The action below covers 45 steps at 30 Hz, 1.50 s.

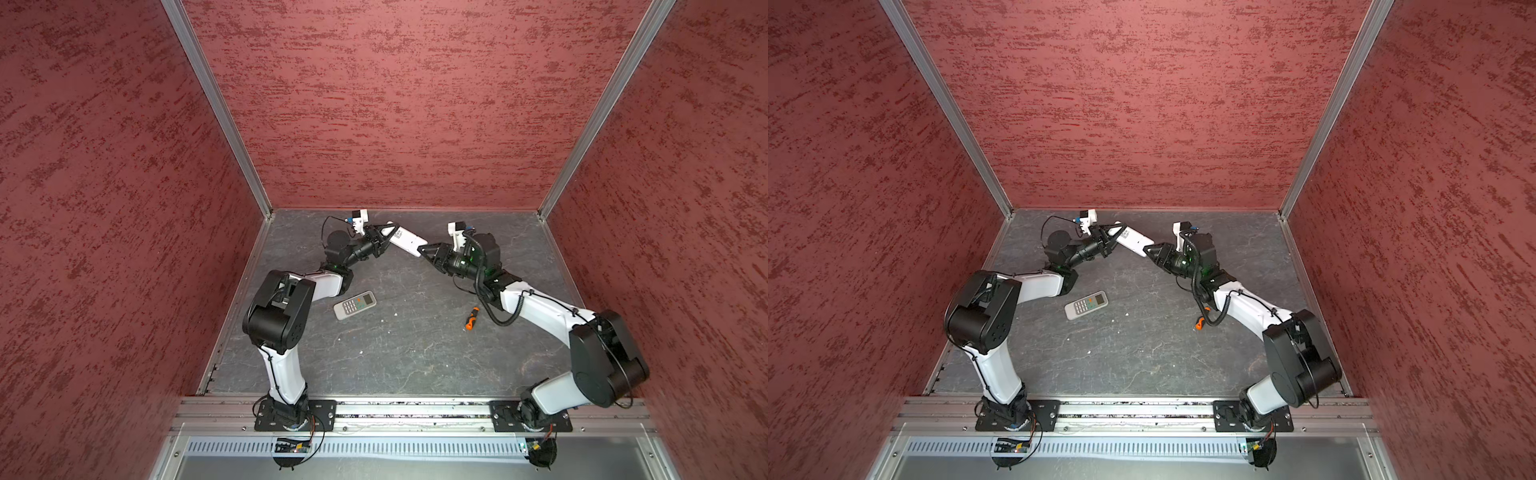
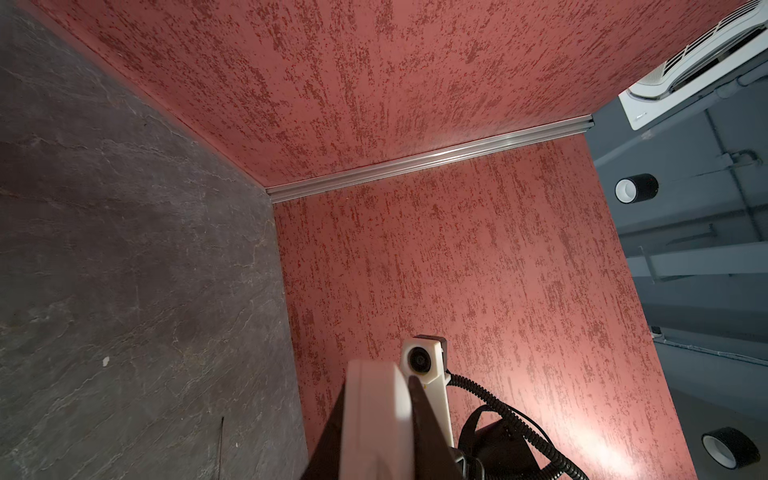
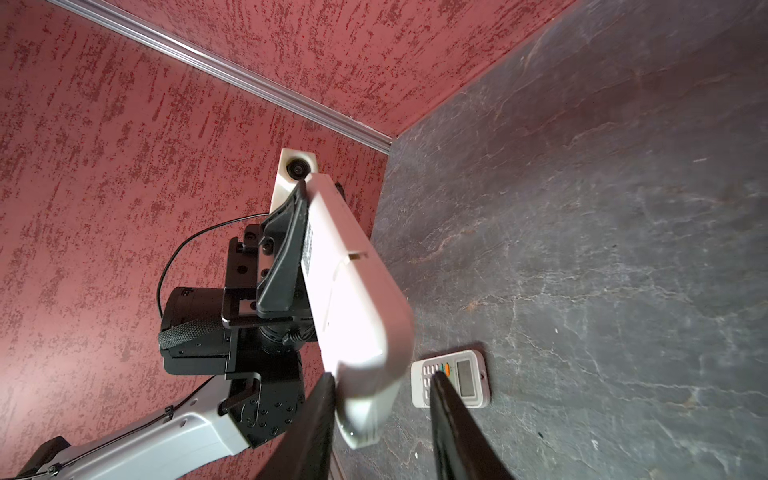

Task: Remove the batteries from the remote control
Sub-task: 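Pull the remote's battery cover with the right gripper while the left holds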

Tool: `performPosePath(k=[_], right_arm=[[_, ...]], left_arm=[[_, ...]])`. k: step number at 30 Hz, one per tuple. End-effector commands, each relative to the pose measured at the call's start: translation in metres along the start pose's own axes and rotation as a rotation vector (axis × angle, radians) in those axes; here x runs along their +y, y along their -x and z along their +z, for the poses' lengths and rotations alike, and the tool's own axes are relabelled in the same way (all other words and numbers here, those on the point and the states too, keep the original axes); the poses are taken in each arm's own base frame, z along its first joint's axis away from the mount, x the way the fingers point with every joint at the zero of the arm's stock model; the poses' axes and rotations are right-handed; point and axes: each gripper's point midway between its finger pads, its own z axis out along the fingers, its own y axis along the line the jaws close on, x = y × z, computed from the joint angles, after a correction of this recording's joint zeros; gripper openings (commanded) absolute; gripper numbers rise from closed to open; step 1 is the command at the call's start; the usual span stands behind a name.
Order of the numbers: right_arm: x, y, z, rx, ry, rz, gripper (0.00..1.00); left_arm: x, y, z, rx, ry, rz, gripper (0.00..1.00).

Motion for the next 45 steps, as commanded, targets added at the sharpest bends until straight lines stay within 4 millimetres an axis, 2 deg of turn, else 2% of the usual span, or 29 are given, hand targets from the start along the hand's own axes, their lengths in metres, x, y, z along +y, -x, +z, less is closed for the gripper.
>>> performPosePath(k=[1, 8, 27, 38, 45], right_arm=[[0.012, 0.003, -0.007, -0.017, 0.035, -0.005, 0.39], [0.016, 0.004, -0.004, -0.013, 0.060, 0.000, 0.37], [0.016, 0.004, -0.006, -0.017, 0.067, -0.004, 0.22], [0.023, 0.003, -0.009, -0.011, 0.083, -0.019, 0.20], [0.026, 0.003, -0.005, 0.003, 0.099, -0.026, 0.20]], left_arm=[[-0.023, 0.001, -0.004, 0.002, -0.049, 0.057, 0.00], [-0.022, 0.000, -0.004, 0.008, -0.042, 0.064, 0.00], [-0.014, 0.001, -0.006, 0.010, -0.008, 0.086, 0.00], [-0.004, 0.000, -0.009, 0.010, 0.043, 0.120, 0.00], [-0.007, -0.008, -0.003, 0.026, 0.028, 0.119, 0.00]])
